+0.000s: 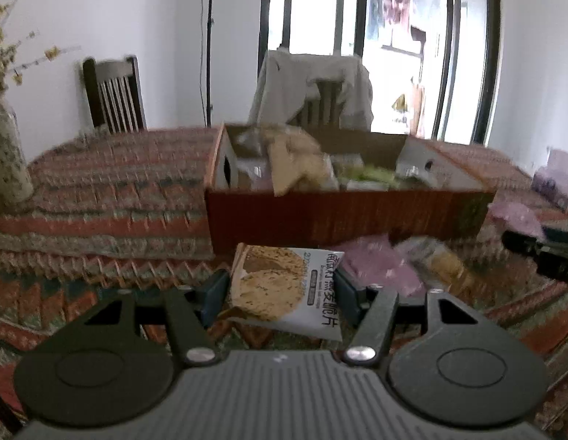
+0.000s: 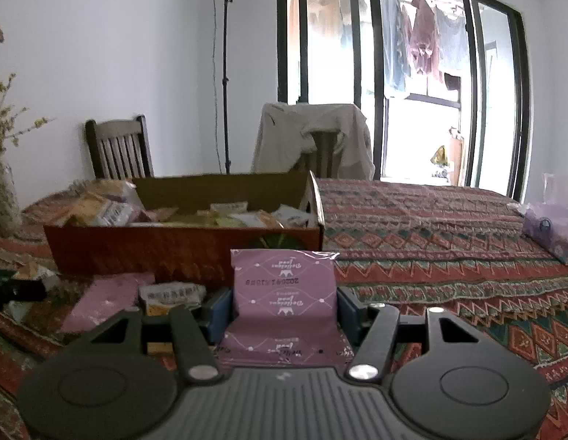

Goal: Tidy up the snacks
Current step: 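Carry both held packets into the cardboard box and open both grippers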

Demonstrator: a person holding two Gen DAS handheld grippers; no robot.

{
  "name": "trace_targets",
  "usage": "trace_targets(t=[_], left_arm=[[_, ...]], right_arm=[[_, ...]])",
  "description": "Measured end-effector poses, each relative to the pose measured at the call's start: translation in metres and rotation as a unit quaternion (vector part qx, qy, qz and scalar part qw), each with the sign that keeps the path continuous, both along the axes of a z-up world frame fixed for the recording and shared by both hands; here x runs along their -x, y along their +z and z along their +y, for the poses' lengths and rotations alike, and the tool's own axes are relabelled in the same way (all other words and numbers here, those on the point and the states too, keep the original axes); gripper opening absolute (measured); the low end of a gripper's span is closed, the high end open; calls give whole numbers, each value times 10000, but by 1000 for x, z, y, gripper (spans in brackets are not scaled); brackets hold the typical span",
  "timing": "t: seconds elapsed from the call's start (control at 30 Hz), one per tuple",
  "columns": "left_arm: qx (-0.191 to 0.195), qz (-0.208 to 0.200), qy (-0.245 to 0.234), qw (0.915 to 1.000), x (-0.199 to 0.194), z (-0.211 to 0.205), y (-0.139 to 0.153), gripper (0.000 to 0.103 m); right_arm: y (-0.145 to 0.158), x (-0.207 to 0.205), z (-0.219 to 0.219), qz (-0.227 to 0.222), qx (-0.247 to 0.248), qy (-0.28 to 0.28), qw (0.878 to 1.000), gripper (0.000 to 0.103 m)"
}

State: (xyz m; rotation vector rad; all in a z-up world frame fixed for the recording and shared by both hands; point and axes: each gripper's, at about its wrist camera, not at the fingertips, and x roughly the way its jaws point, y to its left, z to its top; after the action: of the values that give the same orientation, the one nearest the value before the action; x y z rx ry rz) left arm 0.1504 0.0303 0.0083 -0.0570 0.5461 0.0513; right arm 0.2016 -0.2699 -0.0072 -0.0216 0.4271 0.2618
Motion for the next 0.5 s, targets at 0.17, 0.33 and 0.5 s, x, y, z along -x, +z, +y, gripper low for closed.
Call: trace_targets(t=[0.17,0.33,0.5], left_arm=[[43,-465,-64,9989,-2,-7,29,62],[55,-854,-223,9961,-21,-21,53,63],[109,-1108,-219,9935,-53,-32,66,63]], right_arm=[[17,5,6,-313,58,59,9995,59],[42,-11,19,-488,46,182,9986,59],[56,-40,38,-590,121,212,9980,59]])
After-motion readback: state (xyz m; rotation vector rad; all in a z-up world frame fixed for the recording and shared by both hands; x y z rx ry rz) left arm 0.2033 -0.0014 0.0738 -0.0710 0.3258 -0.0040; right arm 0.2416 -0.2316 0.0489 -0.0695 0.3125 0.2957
